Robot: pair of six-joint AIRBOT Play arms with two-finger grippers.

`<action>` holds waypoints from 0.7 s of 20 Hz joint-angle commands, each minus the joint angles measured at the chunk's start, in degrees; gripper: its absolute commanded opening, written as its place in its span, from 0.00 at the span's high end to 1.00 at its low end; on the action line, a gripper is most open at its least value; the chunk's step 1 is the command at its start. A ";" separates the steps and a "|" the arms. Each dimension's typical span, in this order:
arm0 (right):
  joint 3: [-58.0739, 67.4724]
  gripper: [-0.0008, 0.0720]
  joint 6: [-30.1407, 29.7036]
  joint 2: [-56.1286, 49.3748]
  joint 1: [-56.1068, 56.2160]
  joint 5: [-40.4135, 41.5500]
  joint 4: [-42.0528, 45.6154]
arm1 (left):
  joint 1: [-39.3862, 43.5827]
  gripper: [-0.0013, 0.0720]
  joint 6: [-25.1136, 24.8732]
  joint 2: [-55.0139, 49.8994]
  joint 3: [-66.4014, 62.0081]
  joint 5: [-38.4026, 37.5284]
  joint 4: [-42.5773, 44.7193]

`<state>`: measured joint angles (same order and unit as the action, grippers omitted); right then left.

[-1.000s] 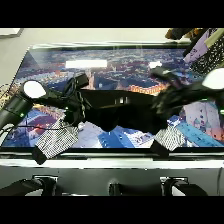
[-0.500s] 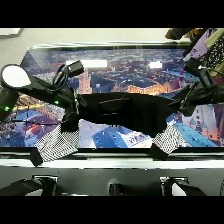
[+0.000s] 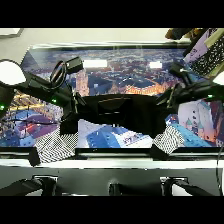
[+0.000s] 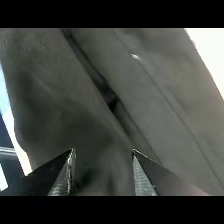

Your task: Fold the clothes and pants, and hang the long-sleeved shirts on hangers.

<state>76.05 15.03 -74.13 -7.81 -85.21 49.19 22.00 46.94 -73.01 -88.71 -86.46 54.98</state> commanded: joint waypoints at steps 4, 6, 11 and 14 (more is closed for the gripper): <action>-0.02 0.49 -1.14 -7.72 4.63 1.16 0.20 | 0.00 0.95 0.02 0.02 -0.13 -0.13 0.07; 0.00 0.77 -1.11 -7.63 4.68 0.48 0.11 | 0.00 0.95 0.02 -0.02 -0.13 -0.11 0.07; 0.00 0.95 -0.11 -2.75 4.66 -1.75 3.10 | -0.02 0.72 1.64 -0.85 -0.11 1.44 0.79; 0.00 0.95 6.29 2.89 4.66 -1.92 8.81 | -0.02 0.44 4.28 -1.25 -0.11 6.45 3.06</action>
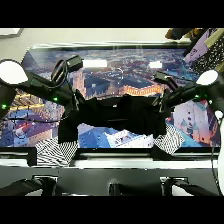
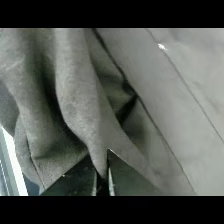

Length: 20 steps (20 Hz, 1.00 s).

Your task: Fold the clothes and pants, and hang the long-sleeved shirts on hangers.

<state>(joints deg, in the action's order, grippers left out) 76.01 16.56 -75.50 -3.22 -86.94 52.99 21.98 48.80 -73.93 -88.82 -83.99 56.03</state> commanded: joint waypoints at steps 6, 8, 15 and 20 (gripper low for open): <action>0.04 0.95 14.88 16.98 0.07 -1.42 13.88 | -2.27 0.05 21.92 -0.31 -0.02 25.92 4.17; 0.04 0.95 20.48 21.40 0.07 -0.52 16.90 | -3.76 0.05 29.88 -0.28 -0.02 31.61 4.15; 0.04 0.95 45.81 38.14 0.07 3.08 31.87 | -5.33 0.05 37.81 0.70 -0.02 32.94 2.71; 0.07 0.95 73.09 47.28 0.09 2.69 56.02 | -5.33 0.07 37.81 0.96 -0.02 32.81 0.28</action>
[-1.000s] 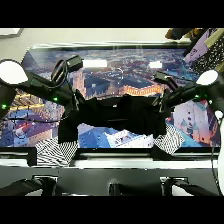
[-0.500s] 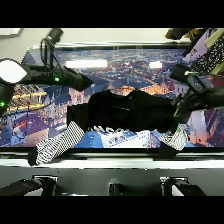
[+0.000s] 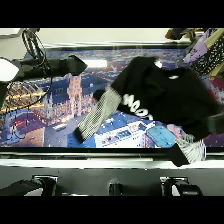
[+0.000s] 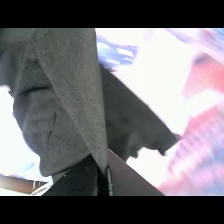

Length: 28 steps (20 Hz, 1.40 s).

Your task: Fold the clothes and pants, and hang the long-sleeved shirts on hangers.

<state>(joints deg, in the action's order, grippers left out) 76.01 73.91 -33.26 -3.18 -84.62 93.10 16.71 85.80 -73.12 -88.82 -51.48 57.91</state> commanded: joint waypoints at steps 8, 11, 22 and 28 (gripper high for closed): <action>7.74 0.95 41.35 2.60 0.02 -0.59 45.13 | -0.07 0.07 0.81 0.15 -0.02 -0.11 -2.47; 14.19 0.95 43.47 -5.01 0.02 -0.81 54.47 | -0.07 0.07 0.81 0.15 -0.02 -0.11 -2.47; 39.12 0.95 46.14 -26.53 -13.31 11.02 61.20 | -0.07 0.07 0.81 0.11 -0.02 -0.11 -2.45; 39.12 0.95 43.91 -26.58 -14.19 24.87 61.64 | -0.07 0.07 0.79 -0.09 0.00 -0.11 -2.43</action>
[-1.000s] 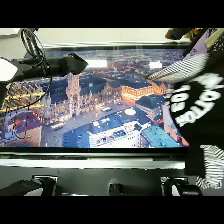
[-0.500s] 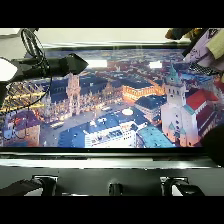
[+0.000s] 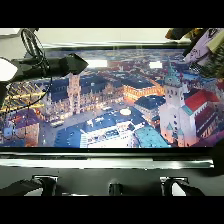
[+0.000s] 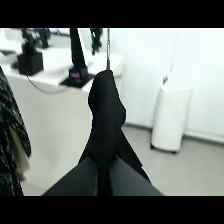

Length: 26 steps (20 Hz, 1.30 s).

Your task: Fold the clothes and pants, and hang the long-sleeved shirts on hangers.

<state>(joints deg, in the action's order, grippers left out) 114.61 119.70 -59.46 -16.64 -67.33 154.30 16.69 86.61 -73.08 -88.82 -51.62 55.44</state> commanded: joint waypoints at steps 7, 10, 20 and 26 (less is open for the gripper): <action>0.55 0.95 0.09 -0.46 -1.05 10.73 10.75 | -0.04 0.07 0.00 -0.35 0.00 0.02 0.04; 0.55 0.95 3.67 -1.09 -8.66 11.76 9.33 | -0.04 0.07 -0.02 -0.37 0.00 0.04 0.04; 0.48 0.95 1.62 -3.76 -23.85 10.97 -12.46 | -0.04 0.07 -0.02 -0.37 0.00 0.07 0.04; 0.48 0.29 0.96 -1.55 -23.80 3.32 -13.18 | 0.57 0.07 0.00 -0.37 0.00 0.04 0.04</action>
<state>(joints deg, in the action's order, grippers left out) 115.11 121.14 -62.41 -40.25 -59.24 142.63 17.06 86.61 -73.43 -88.82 -51.57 55.46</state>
